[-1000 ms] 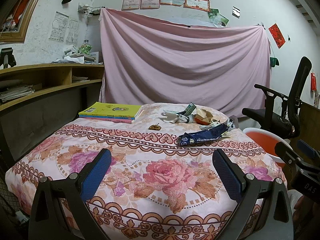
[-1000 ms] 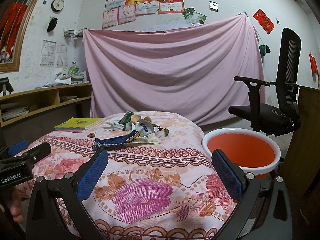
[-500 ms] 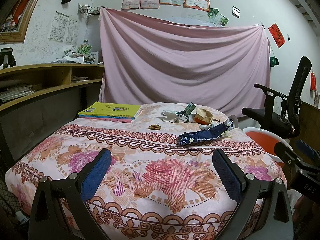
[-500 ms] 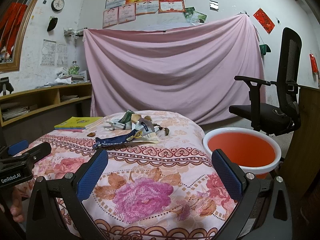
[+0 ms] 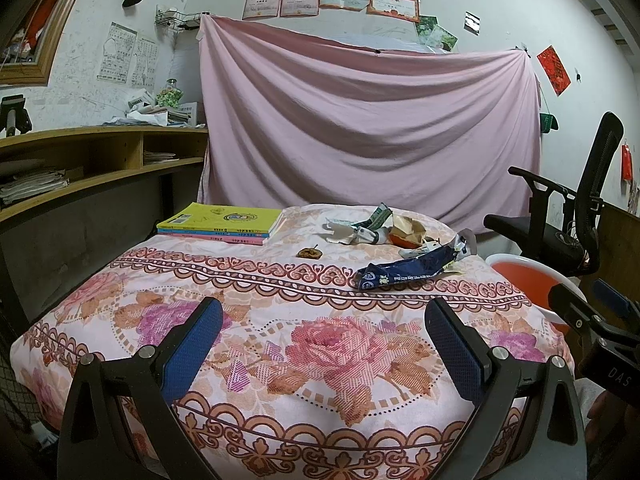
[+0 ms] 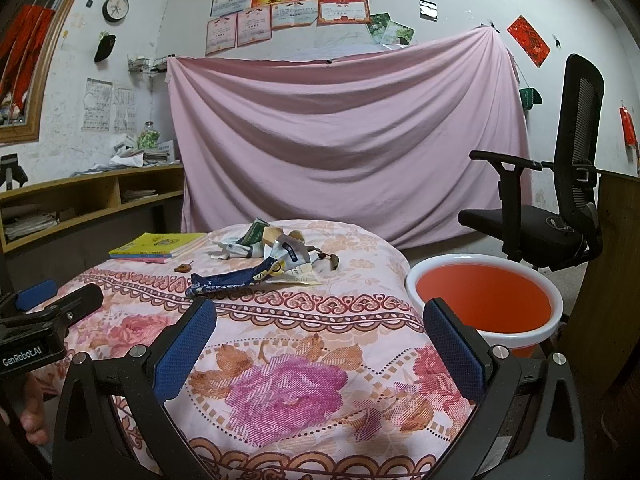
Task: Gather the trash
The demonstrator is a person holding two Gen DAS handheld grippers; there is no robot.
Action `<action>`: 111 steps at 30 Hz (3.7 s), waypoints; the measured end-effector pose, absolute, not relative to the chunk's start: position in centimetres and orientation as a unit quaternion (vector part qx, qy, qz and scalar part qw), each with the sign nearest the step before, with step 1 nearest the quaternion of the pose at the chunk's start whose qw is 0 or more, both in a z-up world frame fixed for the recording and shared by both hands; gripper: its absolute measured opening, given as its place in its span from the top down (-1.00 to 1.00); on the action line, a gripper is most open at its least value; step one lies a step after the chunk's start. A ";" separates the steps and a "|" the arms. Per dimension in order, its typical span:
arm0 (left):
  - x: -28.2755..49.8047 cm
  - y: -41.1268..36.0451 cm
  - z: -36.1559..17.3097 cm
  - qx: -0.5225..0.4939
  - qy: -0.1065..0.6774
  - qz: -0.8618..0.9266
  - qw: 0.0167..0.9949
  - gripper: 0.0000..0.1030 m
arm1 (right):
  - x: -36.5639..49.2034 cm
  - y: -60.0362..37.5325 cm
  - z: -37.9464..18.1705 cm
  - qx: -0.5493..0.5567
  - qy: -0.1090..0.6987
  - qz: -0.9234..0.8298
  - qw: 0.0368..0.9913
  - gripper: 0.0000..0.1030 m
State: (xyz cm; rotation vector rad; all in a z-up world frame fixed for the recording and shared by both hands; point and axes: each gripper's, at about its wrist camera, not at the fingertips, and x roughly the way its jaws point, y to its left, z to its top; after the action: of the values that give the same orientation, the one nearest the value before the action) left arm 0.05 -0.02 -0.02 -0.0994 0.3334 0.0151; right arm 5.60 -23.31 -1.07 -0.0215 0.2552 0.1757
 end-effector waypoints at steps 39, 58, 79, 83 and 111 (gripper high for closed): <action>5.5 2.4 1.0 -0.045 0.164 0.025 0.985 -0.92 | 10.4 -23.5 -0.2 0.011 0.165 0.095 0.982 -1.00; 13.5 4.5 4.6 -0.018 0.081 0.043 0.996 -0.92 | 23.3 -20.6 2.8 -0.023 0.217 0.140 0.966 -1.00; 23.0 4.9 -1.8 -0.063 0.376 -0.008 0.924 -0.55 | 28.0 -18.4 -2.9 -0.012 0.418 0.173 0.892 -0.41; 23.9 4.4 -2.8 -0.065 0.412 -0.028 0.909 -0.10 | 27.6 -18.1 -3.1 -0.019 0.422 0.177 0.889 -0.10; 18.1 -1.8 6.0 -0.079 0.201 -0.119 0.969 0.49 | 18.9 -22.9 5.6 0.003 0.129 0.186 0.974 0.17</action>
State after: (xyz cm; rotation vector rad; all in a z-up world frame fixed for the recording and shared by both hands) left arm 18.07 -1.85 5.98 -0.1599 0.4055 -0.2395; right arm 18.92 -22.94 5.57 0.0064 0.2609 0.3762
